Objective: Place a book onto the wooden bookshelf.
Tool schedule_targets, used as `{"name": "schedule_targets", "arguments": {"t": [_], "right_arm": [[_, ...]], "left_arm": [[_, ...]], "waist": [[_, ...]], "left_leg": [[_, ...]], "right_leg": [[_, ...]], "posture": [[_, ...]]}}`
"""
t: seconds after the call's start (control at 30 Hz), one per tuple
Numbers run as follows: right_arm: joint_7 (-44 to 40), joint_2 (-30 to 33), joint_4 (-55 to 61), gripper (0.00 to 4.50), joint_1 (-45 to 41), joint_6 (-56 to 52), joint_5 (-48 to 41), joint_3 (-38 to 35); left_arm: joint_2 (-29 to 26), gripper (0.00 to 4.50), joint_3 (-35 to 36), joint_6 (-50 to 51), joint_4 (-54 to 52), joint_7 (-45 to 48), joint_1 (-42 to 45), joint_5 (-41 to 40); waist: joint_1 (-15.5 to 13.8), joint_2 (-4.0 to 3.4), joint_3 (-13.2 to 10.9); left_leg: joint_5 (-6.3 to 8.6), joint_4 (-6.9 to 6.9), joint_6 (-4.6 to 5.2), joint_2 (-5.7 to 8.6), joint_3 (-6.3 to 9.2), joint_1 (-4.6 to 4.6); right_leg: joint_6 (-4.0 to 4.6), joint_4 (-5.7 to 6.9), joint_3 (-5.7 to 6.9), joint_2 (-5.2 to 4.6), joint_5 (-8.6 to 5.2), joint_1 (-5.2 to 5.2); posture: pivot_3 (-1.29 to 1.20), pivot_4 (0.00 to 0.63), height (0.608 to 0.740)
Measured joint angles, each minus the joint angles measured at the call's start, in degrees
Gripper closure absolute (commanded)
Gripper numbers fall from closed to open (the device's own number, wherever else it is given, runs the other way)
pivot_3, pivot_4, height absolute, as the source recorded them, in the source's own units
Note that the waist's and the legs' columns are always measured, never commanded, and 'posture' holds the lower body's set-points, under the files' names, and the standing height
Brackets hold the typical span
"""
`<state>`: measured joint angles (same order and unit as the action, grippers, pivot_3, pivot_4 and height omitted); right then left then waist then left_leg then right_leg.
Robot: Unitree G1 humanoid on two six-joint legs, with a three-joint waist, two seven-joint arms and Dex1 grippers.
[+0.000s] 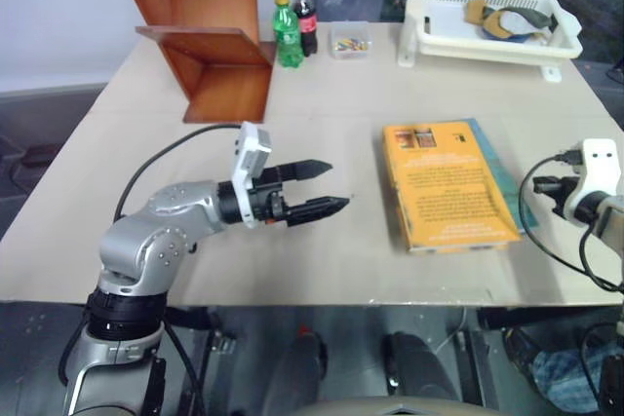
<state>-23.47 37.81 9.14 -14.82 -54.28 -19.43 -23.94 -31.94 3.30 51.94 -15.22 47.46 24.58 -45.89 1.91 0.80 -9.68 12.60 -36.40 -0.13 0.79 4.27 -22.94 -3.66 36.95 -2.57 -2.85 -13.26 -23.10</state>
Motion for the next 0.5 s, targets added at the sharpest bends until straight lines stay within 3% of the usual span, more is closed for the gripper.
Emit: {"name": "schedule_targets", "arguments": {"t": [0.27, 0.5], "right_arm": [[-4.96, 0.60, 28.72, 4.43, 15.58, -1.90, -9.57, -11.39], [-5.95, -1.03, 44.46, 4.43, 22.45, -4.45, -22.92, -19.01]], "left_arm": [[14.61, 0.00, 5.30, 19.47, 17.87, -15.80, 10.27, -9.60], [18.75, 0.00, 8.39, 24.04, 33.23, -20.07, 17.46, -9.29]], "waist": [[-0.08, 0.08, -0.02], [-0.05, 0.15, -0.07]], "left_leg": [[0.00, -0.09, 0.00, 0.01, 0.11, 0.01], [0.00, -0.12, -0.01, 0.01, 0.10, 0.07]], "right_leg": [[-0.20, 0.10, 0.09, 0.02, -0.11, 0.03], [-0.21, 0.12, 0.09, 0.03, -0.12, 0.06]], "posture": [[0.00, 0.150, 0.740], [0.00, 0.150, 0.740]]}}
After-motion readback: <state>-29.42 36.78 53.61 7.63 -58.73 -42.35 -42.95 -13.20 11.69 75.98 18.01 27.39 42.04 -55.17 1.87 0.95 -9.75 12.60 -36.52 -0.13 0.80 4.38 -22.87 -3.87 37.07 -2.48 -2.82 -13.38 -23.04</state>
